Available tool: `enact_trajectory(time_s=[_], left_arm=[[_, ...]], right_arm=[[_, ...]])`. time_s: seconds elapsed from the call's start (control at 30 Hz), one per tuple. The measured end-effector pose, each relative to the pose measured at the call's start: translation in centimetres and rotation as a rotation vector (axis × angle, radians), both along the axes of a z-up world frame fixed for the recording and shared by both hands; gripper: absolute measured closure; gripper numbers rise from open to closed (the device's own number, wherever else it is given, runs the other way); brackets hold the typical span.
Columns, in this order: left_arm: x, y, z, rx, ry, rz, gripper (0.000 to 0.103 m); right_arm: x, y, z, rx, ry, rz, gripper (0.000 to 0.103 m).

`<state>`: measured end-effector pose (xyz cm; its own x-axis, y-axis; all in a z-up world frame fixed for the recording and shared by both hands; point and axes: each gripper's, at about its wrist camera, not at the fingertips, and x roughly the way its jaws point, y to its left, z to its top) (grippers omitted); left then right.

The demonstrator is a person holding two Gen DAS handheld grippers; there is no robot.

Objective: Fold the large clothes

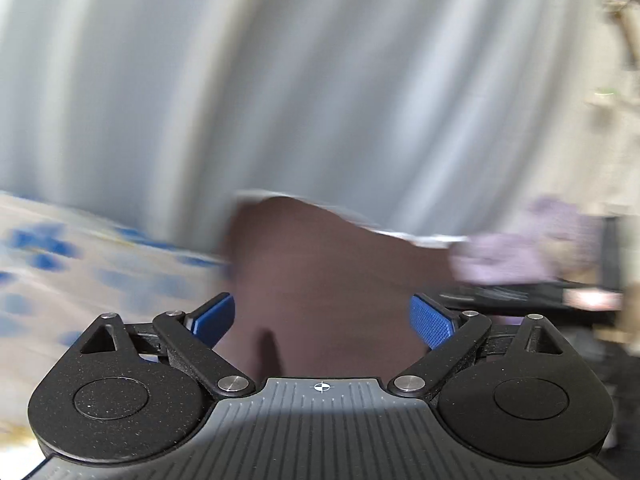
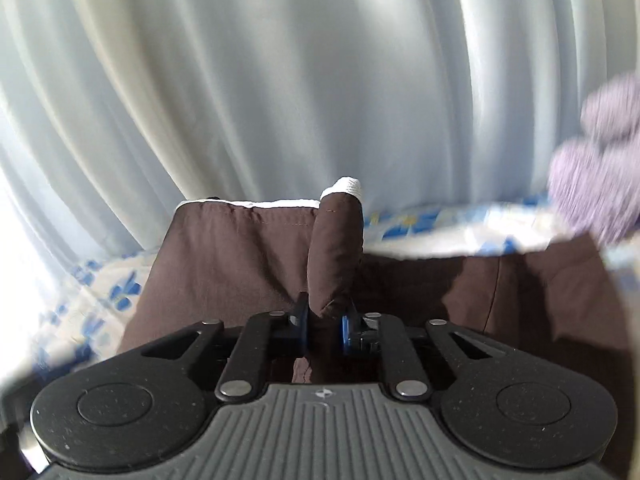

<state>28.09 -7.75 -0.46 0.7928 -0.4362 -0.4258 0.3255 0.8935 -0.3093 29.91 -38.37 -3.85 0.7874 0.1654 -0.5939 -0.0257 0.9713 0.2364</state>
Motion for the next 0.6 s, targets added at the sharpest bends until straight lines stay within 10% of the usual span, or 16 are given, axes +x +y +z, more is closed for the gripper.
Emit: enact_trajectory(time_s=[0.23, 0.47, 0.6], left_arm=[[4.5, 2.2, -5.7, -0.381, 0.344, -0.035, 0.020], [1.7, -1.9, 0.0, -0.207, 0.238, -0.105, 0.022], [1.6, -6.5, 1.1, -0.082, 0.179, -0.159, 0.022]], right_arm=[[0.0, 2.5, -1.6, -0.174, 0.014, 0.006, 0.091], [-6.2, 2.1, 6.2, -0.296, -0.255, -0.054, 0.093], [-6.7, -0.2, 5.0, -0.377, -0.209, -0.144, 0.093]])
